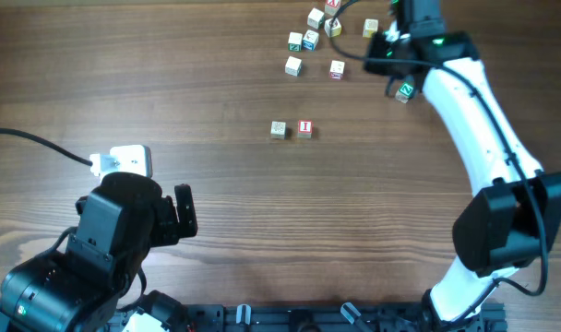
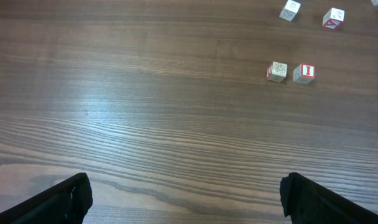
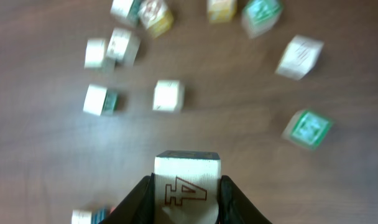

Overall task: Form a horizontal line
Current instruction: 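Reach the right gripper back and grasp the '4' block, then place the '4' block right of the red '1' block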

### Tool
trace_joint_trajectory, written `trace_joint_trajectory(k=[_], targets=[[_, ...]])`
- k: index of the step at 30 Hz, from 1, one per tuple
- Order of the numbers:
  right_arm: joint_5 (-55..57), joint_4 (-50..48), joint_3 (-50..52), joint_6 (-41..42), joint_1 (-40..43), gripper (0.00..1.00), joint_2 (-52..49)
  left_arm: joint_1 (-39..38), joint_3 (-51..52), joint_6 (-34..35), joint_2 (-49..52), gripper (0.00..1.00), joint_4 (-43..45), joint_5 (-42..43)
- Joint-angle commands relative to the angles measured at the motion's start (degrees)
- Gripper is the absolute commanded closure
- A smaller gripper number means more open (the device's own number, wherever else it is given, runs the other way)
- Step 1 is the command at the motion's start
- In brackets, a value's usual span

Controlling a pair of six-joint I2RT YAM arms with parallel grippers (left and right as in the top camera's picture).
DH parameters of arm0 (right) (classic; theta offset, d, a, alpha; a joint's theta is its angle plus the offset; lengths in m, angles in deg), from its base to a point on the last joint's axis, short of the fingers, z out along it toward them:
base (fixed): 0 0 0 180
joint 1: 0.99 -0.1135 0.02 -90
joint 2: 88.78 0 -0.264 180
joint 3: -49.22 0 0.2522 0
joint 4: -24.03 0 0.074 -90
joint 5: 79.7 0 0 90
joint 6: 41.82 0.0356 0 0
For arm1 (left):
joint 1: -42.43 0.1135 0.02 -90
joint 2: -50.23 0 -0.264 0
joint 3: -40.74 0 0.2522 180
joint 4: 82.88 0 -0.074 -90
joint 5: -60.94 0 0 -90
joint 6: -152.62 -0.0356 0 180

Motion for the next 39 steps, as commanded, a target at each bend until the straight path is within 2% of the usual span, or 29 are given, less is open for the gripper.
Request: trace_joint_trajectory(k=[1, 5, 9, 10, 13, 18, 19, 20, 21, 23, 25, 27, 34, 37, 39], targets=[[-0.94, 0.70, 2.10, -0.94, -4.04, 0.74, -1.07, 0.22, 0.07, 0.96, -0.11, 0.00, 0.13, -0.55], [0.15, -4.24, 9.22, -0.87, -6.64, 0.73, -1.73, 0.22, 0.07, 0.96, -0.11, 0.00, 0.15, -0.55], [0.13, -14.08, 19.89, 0.68, -7.32, 0.73, -1.77, 0.22, 0.07, 0.96, -0.11, 0.00, 0.13, -0.55], [0.13, -20.20, 24.79, 0.44, -7.32, 0.73, -1.77, 0.22, 0.07, 0.96, -0.11, 0.00, 0.15, -0.57], [0.11, -26.71, 29.92, 0.50, -7.32, 0.73, -1.77, 0.22, 0.07, 0.96, -0.11, 0.00, 0.13, -0.55], [-0.07, -28.94, 32.89, 2.01, -8.09, 0.73, -1.77, 0.22, 0.07, 0.96, -0.11, 0.00, 0.15, -0.55], [-0.07, -29.31, 33.20, 2.05, -8.26, 0.71, -1.77, 0.22, 0.07, 0.96, -0.11, 0.00, 0.13, -0.57], [-0.04, -29.75, 33.57, 2.03, -8.59, 0.63, -1.77, 0.22, 0.07, 0.96, -0.11, 0.00, 0.13, -0.55], [0.20, -29.73, 33.55, 2.01, -8.92, 0.50, -1.77, 0.22, 0.07, 0.96, -0.11, 0.00, 0.13, -0.55], [0.13, -29.51, 33.48, 2.01, -9.07, 0.40, -1.73, 0.22, 0.07, 0.96, -0.11, 0.00, 0.13, -0.55], [0.15, -28.24, 32.61, 2.03, -9.07, 0.16, -1.57, 0.22, 0.07, 0.96, -0.11, 0.00, 0.13, -0.55], [0.17, -26.67, 31.47, 2.47, -9.07, 0.01, -1.42, 0.22, 0.07, 0.96, -0.11, 0.00, 0.15, -0.55], [2.34, -26.08, 30.71, 3.98, -9.07, 0.01, -0.20, 0.22, 0.07, 0.96, -0.11, 0.00, 0.15, -0.55], [4.15, -26.29, 30.58, 5.46, -9.03, 0.12, 1.07, 0.22, 0.07, 0.96, -0.11, 0.00, 0.15, -0.55], [5.05, -26.60, 30.58, 6.36, -9.03, 0.13, 2.03, 0.22, 0.07, 0.96, -0.11, 0.00, 0.15, -0.55]])
